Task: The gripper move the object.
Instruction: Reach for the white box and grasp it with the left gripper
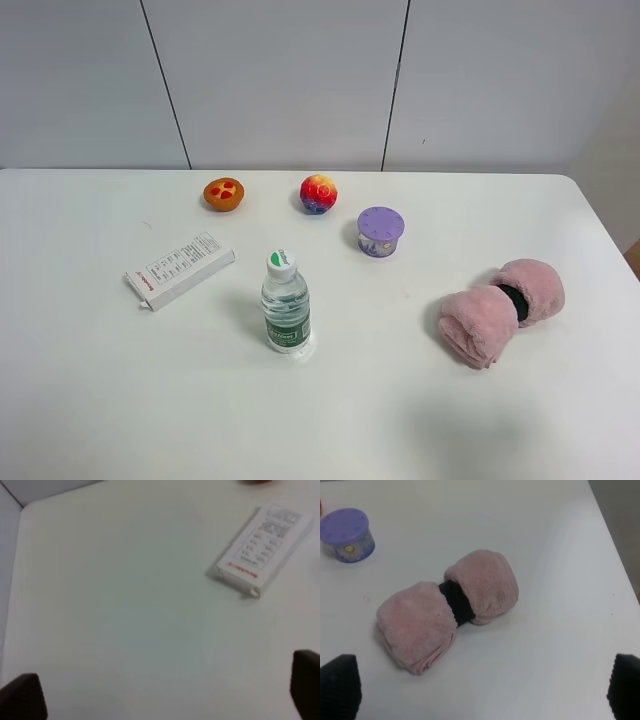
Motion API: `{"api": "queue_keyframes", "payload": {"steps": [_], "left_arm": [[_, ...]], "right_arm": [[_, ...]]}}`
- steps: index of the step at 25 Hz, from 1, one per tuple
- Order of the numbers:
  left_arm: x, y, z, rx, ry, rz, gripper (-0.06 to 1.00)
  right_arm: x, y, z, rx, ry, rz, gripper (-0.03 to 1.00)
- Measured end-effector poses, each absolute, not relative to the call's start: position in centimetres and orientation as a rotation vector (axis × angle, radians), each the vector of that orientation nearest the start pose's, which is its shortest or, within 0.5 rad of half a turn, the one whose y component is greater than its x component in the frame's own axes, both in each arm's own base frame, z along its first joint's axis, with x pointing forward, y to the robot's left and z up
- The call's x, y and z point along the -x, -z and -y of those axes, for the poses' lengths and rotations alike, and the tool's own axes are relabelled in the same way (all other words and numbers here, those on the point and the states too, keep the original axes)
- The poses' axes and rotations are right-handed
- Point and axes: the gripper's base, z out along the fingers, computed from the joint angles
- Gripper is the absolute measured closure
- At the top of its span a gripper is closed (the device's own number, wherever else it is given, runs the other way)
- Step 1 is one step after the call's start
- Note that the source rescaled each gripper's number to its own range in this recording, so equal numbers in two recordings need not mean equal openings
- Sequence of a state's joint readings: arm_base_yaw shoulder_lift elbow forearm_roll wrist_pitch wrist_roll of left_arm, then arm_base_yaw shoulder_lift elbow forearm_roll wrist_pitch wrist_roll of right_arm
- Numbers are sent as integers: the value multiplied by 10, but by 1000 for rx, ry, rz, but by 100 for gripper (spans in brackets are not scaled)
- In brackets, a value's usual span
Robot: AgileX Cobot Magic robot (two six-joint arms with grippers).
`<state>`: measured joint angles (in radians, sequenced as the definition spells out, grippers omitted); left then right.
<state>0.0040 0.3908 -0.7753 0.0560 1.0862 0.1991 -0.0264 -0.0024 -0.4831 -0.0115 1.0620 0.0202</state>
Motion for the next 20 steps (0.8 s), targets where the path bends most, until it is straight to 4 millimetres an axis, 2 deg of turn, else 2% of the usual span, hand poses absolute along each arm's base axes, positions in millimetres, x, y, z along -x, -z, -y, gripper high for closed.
{"api": "queue_keyframes", "payload": {"steps": [5, 9, 13, 16, 20], "left_arm": [[-94, -376, -1, -291, -146, -2264, -6], [-149, -383, 3, -357, -81, -2375, -6], [-196, -375, 9, -494, -63, -2460, -6], [-227, -363, 26, -688, -47, -2489, -6], [-255, -351, 50, -932, -42, -2446, -6]], "right_arm": [[3, -272, 1, -48, 18, -2059, -3], [3, -272, 1, -48, 18, -2059, -3], [3, -272, 1, -48, 18, -2059, -3], [3, -272, 1, -48, 18, -2059, -3], [3, -272, 1, -48, 18, -2059, -3]]}}
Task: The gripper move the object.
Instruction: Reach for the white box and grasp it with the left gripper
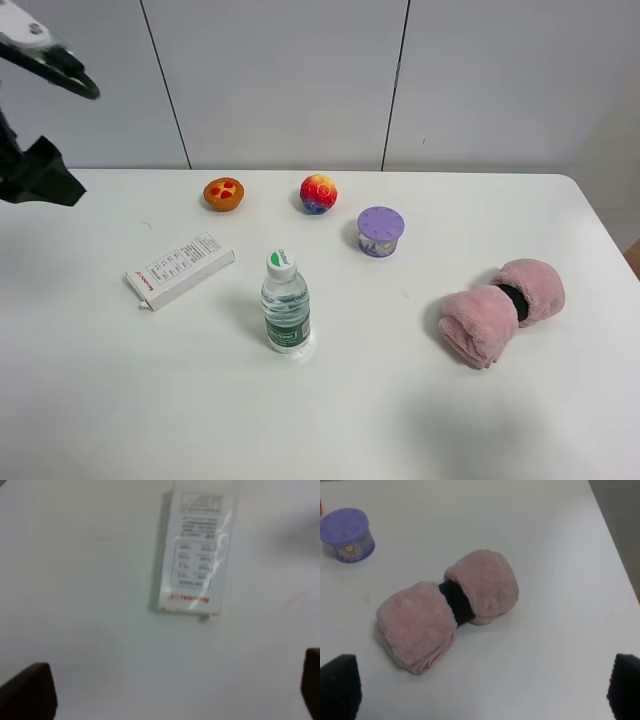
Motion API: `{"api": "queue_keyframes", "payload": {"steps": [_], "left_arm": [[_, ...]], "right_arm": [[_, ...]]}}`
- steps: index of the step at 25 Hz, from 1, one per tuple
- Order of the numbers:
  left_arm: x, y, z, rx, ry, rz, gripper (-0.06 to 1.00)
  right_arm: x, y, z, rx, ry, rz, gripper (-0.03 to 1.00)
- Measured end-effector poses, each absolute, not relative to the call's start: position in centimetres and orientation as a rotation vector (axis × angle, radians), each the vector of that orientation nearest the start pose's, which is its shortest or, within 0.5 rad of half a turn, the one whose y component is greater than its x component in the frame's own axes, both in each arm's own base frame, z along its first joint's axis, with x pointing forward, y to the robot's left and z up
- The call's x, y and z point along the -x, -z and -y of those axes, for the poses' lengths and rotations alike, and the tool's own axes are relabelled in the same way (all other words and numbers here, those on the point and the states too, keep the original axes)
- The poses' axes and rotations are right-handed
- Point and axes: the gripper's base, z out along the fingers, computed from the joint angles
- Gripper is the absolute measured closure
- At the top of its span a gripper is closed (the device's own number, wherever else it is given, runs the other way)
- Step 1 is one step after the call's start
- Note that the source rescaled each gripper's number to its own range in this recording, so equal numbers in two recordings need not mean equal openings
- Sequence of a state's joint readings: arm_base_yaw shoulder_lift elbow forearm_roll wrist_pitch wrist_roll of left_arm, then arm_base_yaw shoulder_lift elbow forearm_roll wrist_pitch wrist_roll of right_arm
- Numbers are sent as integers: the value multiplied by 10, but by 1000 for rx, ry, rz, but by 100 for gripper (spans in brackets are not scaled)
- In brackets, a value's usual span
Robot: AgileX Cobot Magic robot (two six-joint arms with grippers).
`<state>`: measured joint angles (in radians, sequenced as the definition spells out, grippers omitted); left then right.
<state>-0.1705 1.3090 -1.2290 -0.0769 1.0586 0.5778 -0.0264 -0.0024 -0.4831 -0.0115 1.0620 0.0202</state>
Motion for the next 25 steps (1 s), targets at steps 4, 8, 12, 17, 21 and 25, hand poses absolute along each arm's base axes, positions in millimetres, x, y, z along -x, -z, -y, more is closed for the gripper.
{"api": "queue_keyframes", "payload": {"steps": [4, 8, 12, 17, 21, 25], "left_arm": [[-276, -329, 70, -1035, -5, -2440, -6], [-295, -304, 79, -1048, 67, -2494, -6], [-311, -276, 83, -1124, 87, -2532, -6], [-329, -246, 87, -1200, 78, -2535, -6], [-344, -220, 90, -1208, 69, -2541, -6], [-355, -195, 91, -1212, 67, -2559, -6]], "right_arm": [[3, -272, 1, -48, 18, -2059, -3], [3, -272, 1, -48, 18, -2059, -3], [3, -272, 1, -48, 18, -2059, -3], [3, -272, 1, -48, 18, -2059, -3], [3, -272, 1, -48, 18, -2059, -3], [3, -272, 1, -48, 18, -2059, -3]]}}
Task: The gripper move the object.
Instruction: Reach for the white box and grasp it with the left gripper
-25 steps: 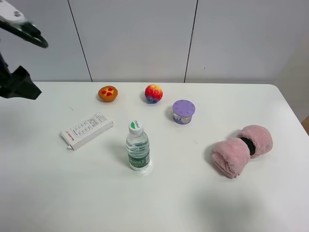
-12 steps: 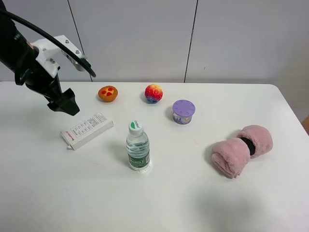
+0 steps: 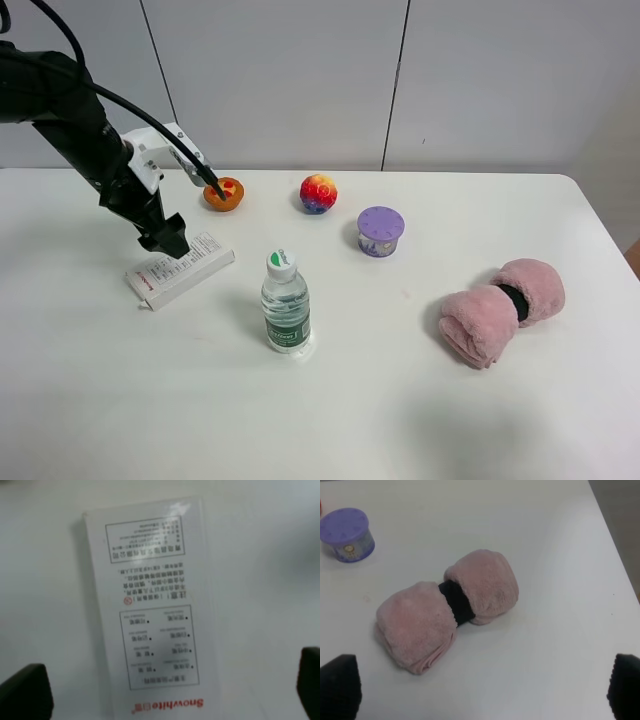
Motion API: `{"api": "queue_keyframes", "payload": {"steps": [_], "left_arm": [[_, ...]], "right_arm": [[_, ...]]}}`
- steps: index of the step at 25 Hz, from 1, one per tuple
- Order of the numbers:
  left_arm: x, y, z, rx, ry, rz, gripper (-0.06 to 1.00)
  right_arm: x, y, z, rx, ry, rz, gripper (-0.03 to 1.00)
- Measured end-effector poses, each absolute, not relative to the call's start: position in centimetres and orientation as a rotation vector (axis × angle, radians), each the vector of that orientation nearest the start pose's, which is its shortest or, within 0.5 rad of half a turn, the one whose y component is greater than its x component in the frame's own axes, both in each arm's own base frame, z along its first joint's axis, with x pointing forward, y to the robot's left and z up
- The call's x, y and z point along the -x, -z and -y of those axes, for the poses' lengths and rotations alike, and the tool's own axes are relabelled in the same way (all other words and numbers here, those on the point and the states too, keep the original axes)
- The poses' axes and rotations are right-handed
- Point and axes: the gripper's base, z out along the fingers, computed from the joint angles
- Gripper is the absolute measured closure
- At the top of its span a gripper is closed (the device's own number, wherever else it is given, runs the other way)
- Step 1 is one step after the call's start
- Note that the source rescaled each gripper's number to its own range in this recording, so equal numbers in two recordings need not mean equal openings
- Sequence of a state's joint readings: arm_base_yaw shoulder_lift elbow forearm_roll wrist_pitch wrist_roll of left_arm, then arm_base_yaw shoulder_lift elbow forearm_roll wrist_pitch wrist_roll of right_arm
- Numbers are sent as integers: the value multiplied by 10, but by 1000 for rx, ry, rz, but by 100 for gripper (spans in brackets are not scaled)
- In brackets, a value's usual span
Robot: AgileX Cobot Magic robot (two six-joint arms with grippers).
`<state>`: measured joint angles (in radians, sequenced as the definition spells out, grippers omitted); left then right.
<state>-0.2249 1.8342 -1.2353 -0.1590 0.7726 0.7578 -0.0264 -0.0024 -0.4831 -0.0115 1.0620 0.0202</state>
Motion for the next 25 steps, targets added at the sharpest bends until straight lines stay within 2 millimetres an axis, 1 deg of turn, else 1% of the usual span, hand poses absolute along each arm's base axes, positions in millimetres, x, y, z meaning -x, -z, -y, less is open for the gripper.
{"api": "queue_keyframes", "payload": {"steps": [5, 16, 25], "left_arm": [[-361, -170, 93, -1236, 78, -2598, -6], [-374, -134, 95, -1215, 61, -2598, -6], [-377, -115, 93, -1211, 61, -2621, -6]], "right_arm": [[3, -272, 1, -48, 18, -2059, -3], [3, -272, 1, -48, 18, -2059, -3], [3, -272, 1, -48, 18, -2059, -3]]}}
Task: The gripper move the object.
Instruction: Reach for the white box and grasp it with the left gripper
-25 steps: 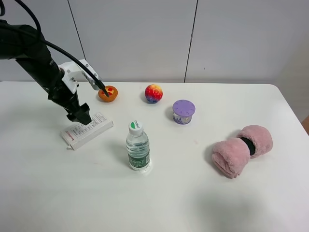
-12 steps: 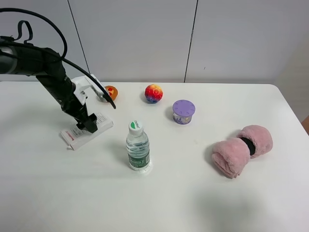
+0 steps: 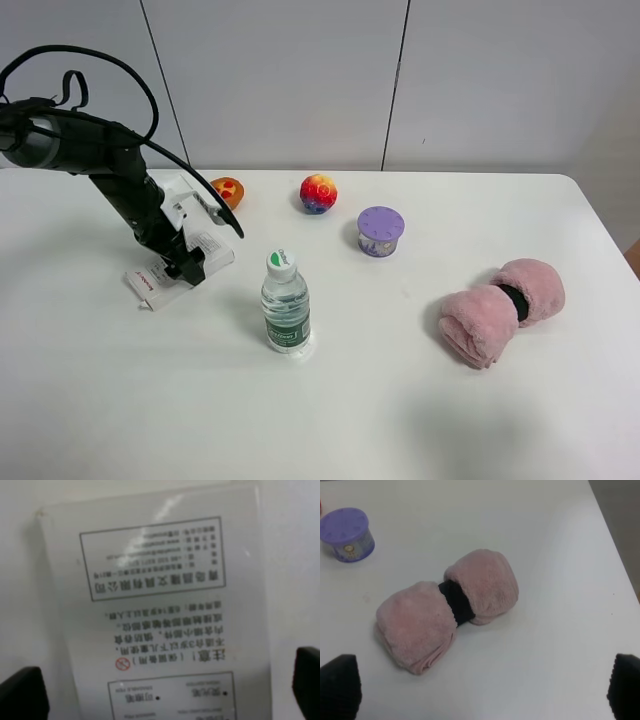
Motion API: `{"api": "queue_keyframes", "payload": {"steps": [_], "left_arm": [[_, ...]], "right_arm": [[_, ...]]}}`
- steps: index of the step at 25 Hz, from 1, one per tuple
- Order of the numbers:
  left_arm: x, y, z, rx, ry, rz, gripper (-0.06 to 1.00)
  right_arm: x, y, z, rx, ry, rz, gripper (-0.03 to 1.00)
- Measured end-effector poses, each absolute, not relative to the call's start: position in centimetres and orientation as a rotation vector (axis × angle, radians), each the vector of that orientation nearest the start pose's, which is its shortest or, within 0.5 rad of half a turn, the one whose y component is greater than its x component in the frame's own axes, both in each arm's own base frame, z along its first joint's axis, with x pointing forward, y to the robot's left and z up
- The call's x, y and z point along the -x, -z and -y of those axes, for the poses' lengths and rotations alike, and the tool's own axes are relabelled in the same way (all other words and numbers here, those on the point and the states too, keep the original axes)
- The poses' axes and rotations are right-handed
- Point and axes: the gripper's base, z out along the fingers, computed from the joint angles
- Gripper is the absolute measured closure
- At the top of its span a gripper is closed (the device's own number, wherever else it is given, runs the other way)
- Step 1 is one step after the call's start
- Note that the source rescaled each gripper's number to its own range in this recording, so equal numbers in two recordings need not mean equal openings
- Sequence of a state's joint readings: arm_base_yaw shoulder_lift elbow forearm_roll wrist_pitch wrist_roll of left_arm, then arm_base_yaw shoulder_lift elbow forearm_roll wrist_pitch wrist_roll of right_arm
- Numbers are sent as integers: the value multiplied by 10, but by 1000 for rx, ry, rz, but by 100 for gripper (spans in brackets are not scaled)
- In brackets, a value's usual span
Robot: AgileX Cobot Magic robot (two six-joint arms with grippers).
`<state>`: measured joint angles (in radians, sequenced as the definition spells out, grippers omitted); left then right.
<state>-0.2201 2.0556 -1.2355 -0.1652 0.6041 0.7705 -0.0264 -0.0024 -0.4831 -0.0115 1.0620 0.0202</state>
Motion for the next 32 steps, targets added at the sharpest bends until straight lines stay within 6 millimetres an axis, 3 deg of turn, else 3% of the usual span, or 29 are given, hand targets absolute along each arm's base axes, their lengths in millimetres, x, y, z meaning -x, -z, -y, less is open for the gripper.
{"api": "queue_keyframes", "payload": {"steps": [32], "left_arm": [[-381, -97, 94, -1196, 57, -2626, -6]], "right_arm": [[3, -272, 1, -48, 18, -2059, -3]]}}
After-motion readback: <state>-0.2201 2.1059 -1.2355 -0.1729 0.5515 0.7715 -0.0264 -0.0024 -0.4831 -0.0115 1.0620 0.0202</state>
